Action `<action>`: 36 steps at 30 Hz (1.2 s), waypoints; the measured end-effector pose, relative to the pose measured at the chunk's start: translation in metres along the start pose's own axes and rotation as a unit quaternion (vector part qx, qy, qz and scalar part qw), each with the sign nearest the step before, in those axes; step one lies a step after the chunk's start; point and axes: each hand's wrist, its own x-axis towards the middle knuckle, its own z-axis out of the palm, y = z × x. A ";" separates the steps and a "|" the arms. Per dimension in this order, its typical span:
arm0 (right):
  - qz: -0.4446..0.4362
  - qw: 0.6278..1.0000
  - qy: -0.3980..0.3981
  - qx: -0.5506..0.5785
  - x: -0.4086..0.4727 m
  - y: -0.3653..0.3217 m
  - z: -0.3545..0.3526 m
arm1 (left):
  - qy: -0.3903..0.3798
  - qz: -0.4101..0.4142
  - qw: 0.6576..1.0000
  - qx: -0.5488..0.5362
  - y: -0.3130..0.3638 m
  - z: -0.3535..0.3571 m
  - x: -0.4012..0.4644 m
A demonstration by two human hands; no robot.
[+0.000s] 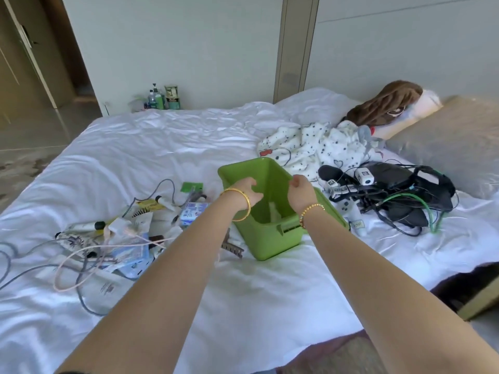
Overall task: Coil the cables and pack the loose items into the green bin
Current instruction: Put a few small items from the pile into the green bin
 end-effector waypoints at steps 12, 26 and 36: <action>-0.301 0.938 -0.080 -0.154 -0.071 -0.013 0.132 | 0.042 -0.074 0.984 0.159 -0.161 -0.041 -0.071; -0.169 0.866 -0.315 -0.350 -0.089 0.059 0.231 | -0.086 -0.058 0.968 0.228 -0.237 0.025 -0.102; -0.138 0.882 -0.249 -0.376 -0.079 0.070 0.242 | 0.034 -0.164 0.985 0.052 -0.233 0.024 -0.098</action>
